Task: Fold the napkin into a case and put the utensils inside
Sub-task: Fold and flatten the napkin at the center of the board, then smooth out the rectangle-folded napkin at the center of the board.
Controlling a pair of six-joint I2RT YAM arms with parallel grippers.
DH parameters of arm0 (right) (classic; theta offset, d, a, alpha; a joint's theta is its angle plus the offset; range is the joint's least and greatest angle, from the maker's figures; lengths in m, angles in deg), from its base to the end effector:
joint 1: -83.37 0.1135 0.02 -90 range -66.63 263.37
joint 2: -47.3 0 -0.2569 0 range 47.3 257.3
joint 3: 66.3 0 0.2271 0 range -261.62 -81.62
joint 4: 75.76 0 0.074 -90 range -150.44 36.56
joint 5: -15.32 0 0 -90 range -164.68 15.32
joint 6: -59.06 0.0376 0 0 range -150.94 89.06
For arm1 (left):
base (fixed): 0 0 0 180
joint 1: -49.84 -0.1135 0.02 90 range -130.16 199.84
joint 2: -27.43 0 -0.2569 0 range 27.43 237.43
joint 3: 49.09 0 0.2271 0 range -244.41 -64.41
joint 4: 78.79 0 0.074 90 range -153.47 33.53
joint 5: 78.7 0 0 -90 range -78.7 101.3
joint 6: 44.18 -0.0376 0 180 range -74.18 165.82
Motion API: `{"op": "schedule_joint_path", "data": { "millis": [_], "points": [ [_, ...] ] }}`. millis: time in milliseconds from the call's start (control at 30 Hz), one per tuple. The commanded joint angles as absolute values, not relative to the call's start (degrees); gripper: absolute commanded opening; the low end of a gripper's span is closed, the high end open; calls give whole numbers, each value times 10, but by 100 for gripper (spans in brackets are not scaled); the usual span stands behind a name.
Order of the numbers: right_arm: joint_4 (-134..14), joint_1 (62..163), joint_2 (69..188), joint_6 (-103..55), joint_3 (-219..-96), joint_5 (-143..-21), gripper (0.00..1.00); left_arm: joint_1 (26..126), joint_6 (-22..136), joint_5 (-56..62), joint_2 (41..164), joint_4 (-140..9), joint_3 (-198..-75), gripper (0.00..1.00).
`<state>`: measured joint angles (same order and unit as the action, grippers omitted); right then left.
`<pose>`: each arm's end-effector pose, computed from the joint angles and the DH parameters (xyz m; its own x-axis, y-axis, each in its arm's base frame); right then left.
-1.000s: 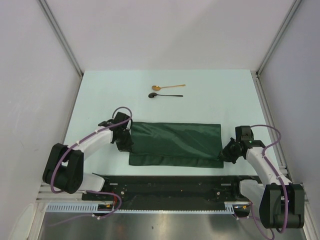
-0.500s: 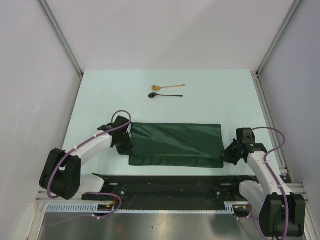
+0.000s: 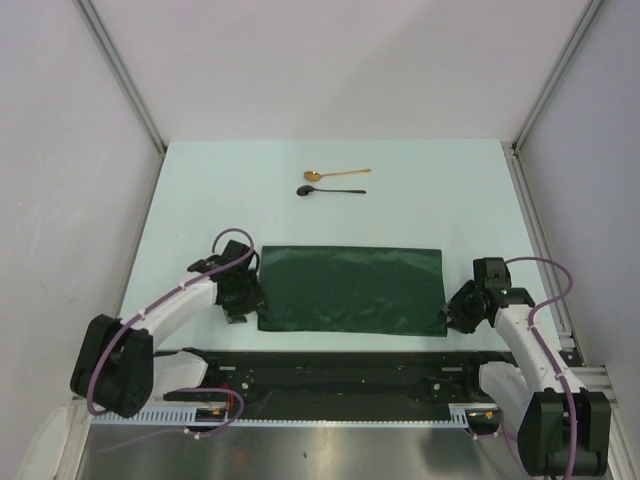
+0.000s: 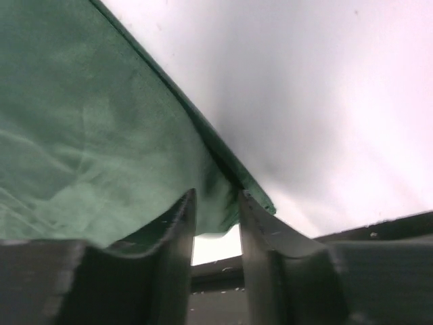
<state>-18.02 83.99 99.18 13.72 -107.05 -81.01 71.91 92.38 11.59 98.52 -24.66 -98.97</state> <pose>0.1243 0.0055 0.1679 -0.6989 0.6911 -0.1841 0.6197 0.7137 0.3265 0.1638 -0.0662 0.1664 -0.8884 -0.4233 -0.1776 -0.3934 0.9015 -0.1804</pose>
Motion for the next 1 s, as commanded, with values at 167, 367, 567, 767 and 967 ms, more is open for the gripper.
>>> {"op": "schedule_joint_path", "data": {
  "millis": [167, 367, 567, 767, 967],
  "points": [
    [-131, 837, 883, 104, -1131, -820, 59, 716, 890, 118, 863, -211, -1044, 77],
    [-183, 845, 954, 62, -1126, -886, 57, 718, 869, 22, 901, -306, -1018, 55],
    [-233, 860, 996, 103, -1076, -880, 22, 718, 875, 13, 952, -340, -997, 33],
    [-190, 847, 978, 156, -1046, -756, 18, 718, 885, 63, 953, -321, -988, 39],
    [-170, 843, 963, 156, -1065, -749, 18, 718, 891, 62, 926, -311, -968, 42]
  ]
}}
